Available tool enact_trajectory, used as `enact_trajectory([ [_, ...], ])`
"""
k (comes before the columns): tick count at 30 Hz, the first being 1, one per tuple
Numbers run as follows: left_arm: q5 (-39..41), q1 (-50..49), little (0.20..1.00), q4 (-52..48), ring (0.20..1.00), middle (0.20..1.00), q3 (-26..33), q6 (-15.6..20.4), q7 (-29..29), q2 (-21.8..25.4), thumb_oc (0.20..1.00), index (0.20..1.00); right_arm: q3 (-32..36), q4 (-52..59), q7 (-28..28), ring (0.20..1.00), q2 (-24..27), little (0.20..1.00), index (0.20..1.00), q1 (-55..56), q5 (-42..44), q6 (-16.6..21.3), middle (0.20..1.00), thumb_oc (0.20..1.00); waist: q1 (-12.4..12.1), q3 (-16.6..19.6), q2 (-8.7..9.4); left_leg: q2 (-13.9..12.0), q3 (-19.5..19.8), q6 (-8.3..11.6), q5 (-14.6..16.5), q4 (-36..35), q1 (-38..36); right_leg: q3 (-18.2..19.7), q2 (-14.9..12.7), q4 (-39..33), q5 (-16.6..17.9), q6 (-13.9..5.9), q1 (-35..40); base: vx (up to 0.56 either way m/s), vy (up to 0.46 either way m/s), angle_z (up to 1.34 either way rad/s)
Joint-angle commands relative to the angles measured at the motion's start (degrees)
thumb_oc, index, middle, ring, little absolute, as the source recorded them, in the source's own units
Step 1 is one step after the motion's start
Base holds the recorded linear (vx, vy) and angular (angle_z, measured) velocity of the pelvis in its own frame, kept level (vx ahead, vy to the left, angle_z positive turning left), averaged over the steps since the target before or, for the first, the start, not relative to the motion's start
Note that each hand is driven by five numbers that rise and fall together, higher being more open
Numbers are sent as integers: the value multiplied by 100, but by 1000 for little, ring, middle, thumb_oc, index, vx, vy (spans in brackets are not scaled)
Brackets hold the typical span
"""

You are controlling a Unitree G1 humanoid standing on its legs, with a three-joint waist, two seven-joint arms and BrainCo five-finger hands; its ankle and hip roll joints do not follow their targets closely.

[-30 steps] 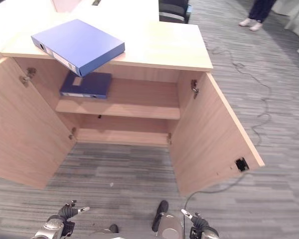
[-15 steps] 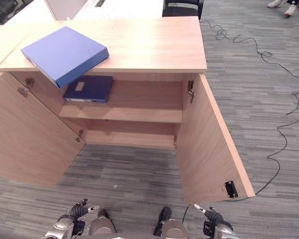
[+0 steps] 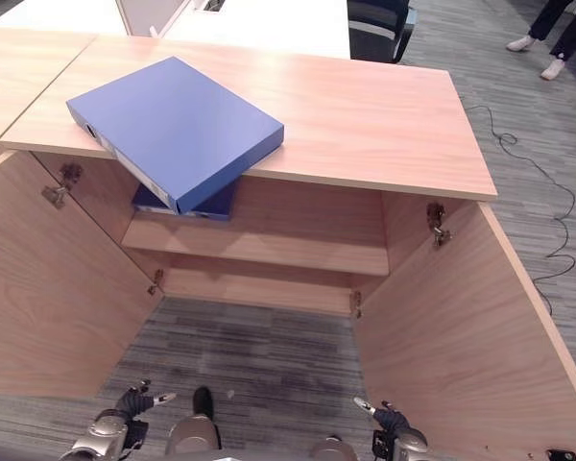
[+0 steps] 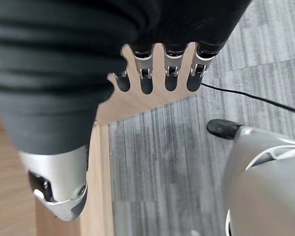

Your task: Put the empty folder in the office cabinet

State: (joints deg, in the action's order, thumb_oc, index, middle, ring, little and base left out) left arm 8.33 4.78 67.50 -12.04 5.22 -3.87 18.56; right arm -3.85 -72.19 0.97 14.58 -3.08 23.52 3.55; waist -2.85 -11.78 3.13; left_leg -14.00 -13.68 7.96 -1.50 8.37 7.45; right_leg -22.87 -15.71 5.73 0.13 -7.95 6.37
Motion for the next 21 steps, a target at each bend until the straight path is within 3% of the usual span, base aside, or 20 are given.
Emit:
enact_trajectory([
  [1, -257, 202, 1000, 39, 1000, 1000, -195, 137, 10, 5, 1000, 1000, -51, 47, 4, 1000, 266, 1000, 1000, -76, -56, -10, 1000, 1000, 47, -9, -234, -473, 173, 282, -638, -658, -226, -61, -374, 521, -11, -557, -198, 146, 612, -14],
  [2, -257, 236, 1000, 6, 1000, 1000, -213, 145, 10, 53, 1000, 1000, -78, 82, 9, 1000, 191, 1000, 1000, -96, -52, -23, 1000, 1000, 65, -23, -161, -224, 88, 124, -459, -626, -239, 18, -572, 638, 316, -626, -287, 93, 476, -7],
  [4, -255, 239, 1000, -19, 1000, 1000, -213, 151, 11, 71, 1000, 1000, -86, 84, 17, 1000, 169, 1000, 1000, -116, -57, -27, 1000, 1000, 43, -30, -116, -101, 13, 40, -388, -611, -252, 91, -672, 685, 479, -667, -353, 50, 325, -2],
  [6, -240, 253, 1000, -143, 1000, 1000, -175, 172, -4, 153, 1000, 1000, -94, 165, 0, 1000, 64, 1000, 1000, -193, -7, -9, 1000, 1000, 14, -85, -107, 280, -185, -208, -215, -809, -423, 80, -953, 969, 1078, -705, -549, 58, 483, -19],
  [7, -229, 251, 1000, -167, 1000, 1000, -150, 163, -6, 169, 1000, 1000, -106, 198, -5, 1000, 31, 1000, 1000, -202, 9, -5, 1000, 1000, -3, -79, -117, 388, -274, -288, -195, -918, -505, -24, -1025, 1037, 1156, -705, -587, 93, 510, -29],
  [9, -214, 213, 1000, -189, 1000, 1000, -87, 155, -7, 213, 1000, 1000, -128, 246, 1, 1000, -15, 1000, 1000, -240, 22, 3, 1000, 1000, -100, -94, -153, 627, -525, -421, -80, -1163, -763, -728, -1215, 1308, 1283, -705, -542, 88, 368, -34],
  [10, -259, 212, 1000, -173, 1000, 1000, -89, 141, -6, 229, 1000, 1000, -156, 247, 12, 1000, -27, 1000, 1000, -236, 21, 8, 1000, 1000, -117, -86, -177, 682, -566, -467, -48, -1182, -775, -898, -1148, 1370, 1196, -705, -502, 68, 372, -40],
  [13, -169, 214, 1000, -244, 1000, 1000, -49, 129, -5, 216, 1000, 1000, -247, 220, 46, 1000, -32, 1000, 1000, -260, 144, 65, 1000, 1000, 99, -174, -284, 883, -498, -568, -19, -1219, -919, -106, 117, 1355, 240, -504, -1014, 64, 279, -11],
  [14, -143, 217, 1000, -248, 1000, 1000, -26, 129, 3, 214, 1000, 1000, -240, 205, 30, 1000, -29, 1000, 1000, -268, 152, 71, 1000, 1000, 57, -212, -288, 918, -530, -564, -12, -1206, -962, -173, 199, 1289, 184, -516, -987, 32, 69, 24],
  [16, -149, 216, 1000, -165, 1000, 1000, -26, 151, 15, 159, 1000, 1000, -235, 143, 14, 1000, -15, 1000, 1000, -237, 127, 81, 1000, 1000, 13, -212, -335, 923, -576, -555, -4, -1193, -1049, -667, 184, 1057, -90, -244, -892, 61, -7, 26],
  [17, -189, 204, 1000, -145, 1000, 1000, -48, 163, 12, 111, 1000, 1000, -228, 113, 21, 1000, 29, 1000, 1000, -206, 110, 74, 1000, 1000, 107, -201, -333, 948, -514, -526, -17, -1169, -1039, -321, 335, 773, -130, -244, -863, 134, -114, -16],
  [18, -152, 140, 1000, -82, 1000, 1000, 14, 173, 11, -23, 1000, 1000, -228, 32, -16, 1000, 111, 1000, 1000, -118, 17, 72, 1000, 1000, 103, -71, -343, 931, -579, -469, -33, -1181, -1097, -293, 360, 330, -68, -199, -573, 112, -136, -29],
  [21, -204, 32, 1000, -34, 1000, 1000, 7, 177, 36, -112, 1000, 1000, -213, 22, -29, 1000, 157, 1000, 1000, -76, -7, 71, 1000, 1000, 104, 34, -363, 882, -566, -391, -62, -1199, -1164, -346, 415, -125, -12, -200, -283, 69, -108, -11],
])
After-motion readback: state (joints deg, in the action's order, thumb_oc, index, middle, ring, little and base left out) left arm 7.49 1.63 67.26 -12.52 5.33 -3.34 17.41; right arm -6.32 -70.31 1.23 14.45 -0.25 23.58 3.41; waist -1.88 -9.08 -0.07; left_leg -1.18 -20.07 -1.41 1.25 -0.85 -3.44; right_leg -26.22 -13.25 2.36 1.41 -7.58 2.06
